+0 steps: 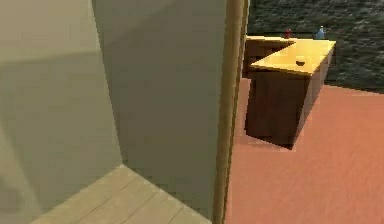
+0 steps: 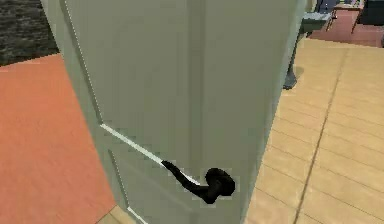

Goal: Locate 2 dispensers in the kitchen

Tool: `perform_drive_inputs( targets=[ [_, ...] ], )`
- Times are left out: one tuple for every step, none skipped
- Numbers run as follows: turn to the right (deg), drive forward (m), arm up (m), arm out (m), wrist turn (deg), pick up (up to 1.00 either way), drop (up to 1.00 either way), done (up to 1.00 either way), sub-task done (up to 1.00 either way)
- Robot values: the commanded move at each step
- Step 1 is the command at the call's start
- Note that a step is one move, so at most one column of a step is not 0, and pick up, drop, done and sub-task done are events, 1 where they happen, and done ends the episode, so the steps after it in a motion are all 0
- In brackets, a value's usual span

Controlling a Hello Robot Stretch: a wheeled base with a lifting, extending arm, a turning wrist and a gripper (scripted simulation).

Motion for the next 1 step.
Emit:
perform_drive_inputs(
  targets=[
    [36.0, 0.00, 0.00, 0.00, 0.0, 0.00, 0.00, 0.00, 0.00]
  ],
)
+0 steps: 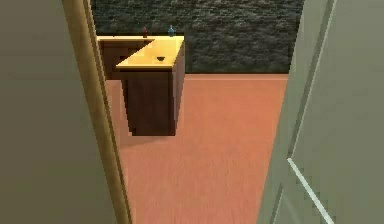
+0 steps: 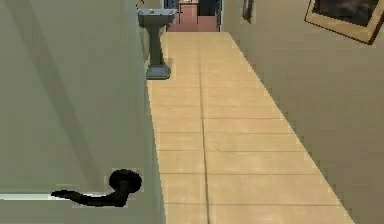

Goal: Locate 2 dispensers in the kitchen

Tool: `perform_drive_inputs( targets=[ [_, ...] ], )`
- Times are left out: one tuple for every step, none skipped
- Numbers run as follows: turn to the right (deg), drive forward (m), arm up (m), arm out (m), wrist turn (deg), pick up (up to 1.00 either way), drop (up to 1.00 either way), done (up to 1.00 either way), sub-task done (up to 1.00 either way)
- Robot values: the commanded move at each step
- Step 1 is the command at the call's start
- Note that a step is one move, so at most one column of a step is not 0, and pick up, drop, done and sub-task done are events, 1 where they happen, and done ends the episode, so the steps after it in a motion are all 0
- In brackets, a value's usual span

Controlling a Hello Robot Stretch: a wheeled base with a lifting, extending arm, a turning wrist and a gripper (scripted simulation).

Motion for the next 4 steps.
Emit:
perform_drive_inputs(
  targets=[
    [0.0, 0.50, 0.00, 0.00, 0.0, 0.00, 0.00, 0.00, 0.00],
    [0.0, 1.00, 0.00, 0.00, 0.0, 0.00, 0.00, 0.00, 0.00],
    [3.0, 0.00, 0.00, 0.00, 0.0, 0.00, 0.00, 0.00, 0.00],
    [0.0, 1.00, 0.00, 0.00, 0.0, 0.00, 0.00, 0.00, 0.00]
  ],
)
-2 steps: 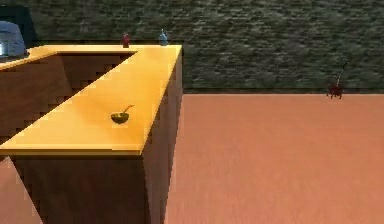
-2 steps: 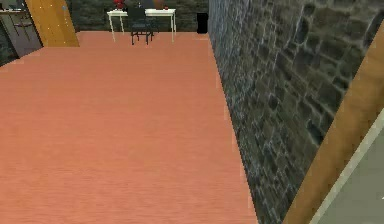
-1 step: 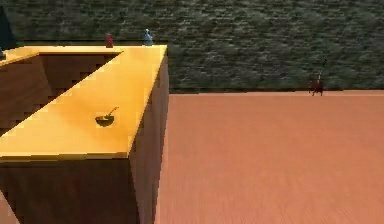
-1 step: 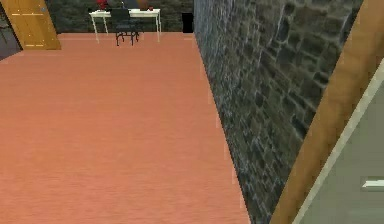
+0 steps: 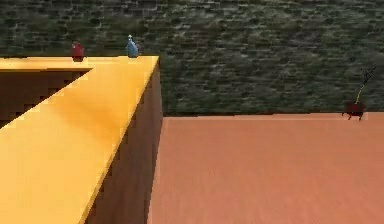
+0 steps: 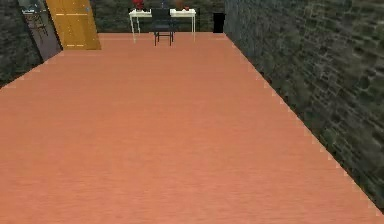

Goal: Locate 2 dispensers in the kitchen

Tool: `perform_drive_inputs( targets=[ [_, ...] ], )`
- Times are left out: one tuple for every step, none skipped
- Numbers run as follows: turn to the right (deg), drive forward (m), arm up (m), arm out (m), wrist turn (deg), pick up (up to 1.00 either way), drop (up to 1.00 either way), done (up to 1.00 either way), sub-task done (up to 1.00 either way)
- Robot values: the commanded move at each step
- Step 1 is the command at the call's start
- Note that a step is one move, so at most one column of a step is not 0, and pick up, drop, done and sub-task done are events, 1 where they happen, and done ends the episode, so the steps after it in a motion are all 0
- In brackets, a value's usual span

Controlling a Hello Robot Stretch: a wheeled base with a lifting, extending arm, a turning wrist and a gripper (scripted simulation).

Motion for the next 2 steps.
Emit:
perform_drive_inputs(
  targets=[
    [0.0, 1.00, 0.00, 0.00, 0.0, 0.00, 0.00, 0.00, 0.00],
    [0.0, 1.00, 0.00, 0.00, 0.0, 0.00, 0.00, 0.00, 0.00]
  ],
)
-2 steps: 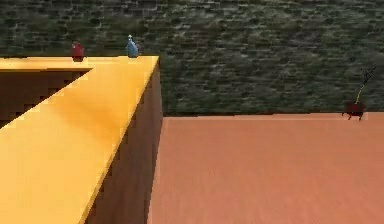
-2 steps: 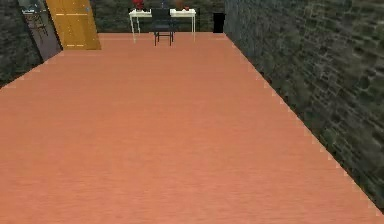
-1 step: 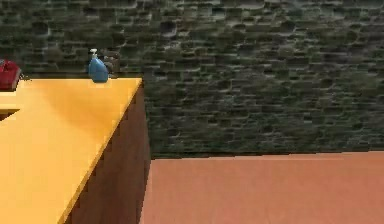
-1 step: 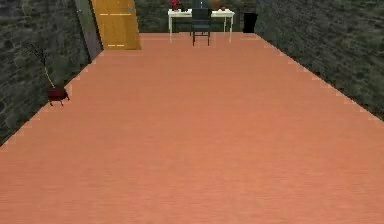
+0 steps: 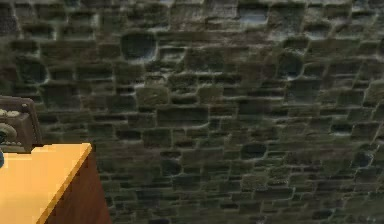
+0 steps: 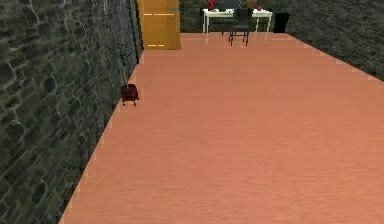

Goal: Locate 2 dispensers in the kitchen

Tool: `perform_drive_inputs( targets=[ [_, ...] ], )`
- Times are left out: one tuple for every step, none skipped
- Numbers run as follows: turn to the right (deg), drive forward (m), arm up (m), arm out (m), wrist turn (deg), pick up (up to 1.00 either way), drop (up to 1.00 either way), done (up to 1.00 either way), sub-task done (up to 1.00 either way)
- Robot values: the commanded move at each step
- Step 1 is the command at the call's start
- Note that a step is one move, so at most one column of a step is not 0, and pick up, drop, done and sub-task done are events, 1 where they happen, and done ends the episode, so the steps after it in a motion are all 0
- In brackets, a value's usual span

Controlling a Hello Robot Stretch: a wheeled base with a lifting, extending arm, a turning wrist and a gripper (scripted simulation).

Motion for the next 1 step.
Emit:
perform_drive_inputs(
  targets=[
    [-3.0, 0.00, 0.00, 0.00, 0.0, 0.00, 0.00, 0.00, 0.00]
  ],
)
